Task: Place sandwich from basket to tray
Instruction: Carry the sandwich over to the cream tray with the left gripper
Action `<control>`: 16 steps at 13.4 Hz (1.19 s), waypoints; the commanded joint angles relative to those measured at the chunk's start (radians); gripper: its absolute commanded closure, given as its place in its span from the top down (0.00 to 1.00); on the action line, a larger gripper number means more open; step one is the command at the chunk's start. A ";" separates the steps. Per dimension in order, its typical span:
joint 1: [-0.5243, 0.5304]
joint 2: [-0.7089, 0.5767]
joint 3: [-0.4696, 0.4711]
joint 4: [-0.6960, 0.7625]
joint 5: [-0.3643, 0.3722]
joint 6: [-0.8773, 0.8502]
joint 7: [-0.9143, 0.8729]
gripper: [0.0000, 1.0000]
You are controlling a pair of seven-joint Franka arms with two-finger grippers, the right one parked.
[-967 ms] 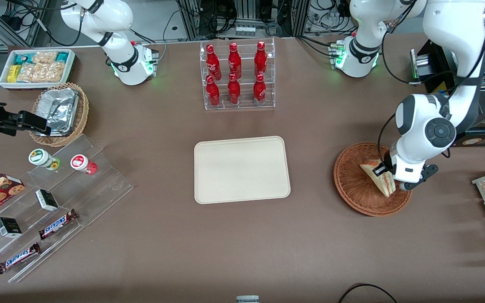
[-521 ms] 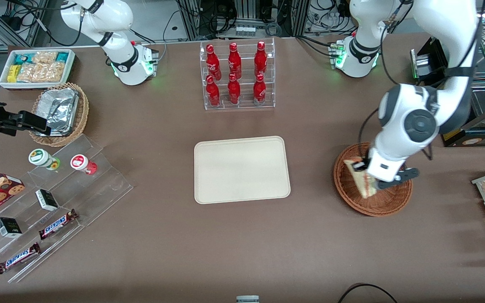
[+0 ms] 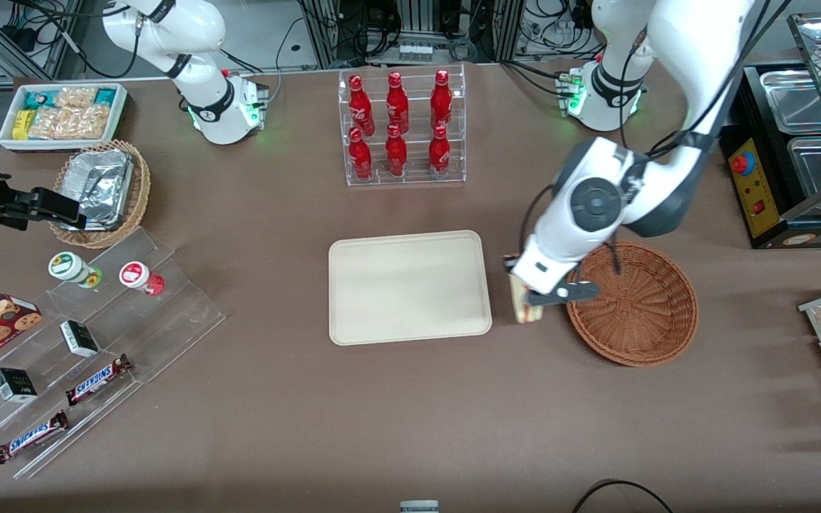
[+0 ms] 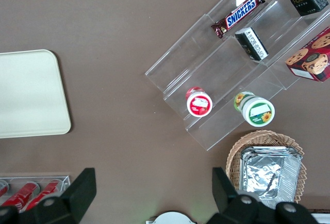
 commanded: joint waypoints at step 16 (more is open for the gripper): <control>-0.381 0.527 -0.035 0.538 0.312 -0.037 -0.383 0.00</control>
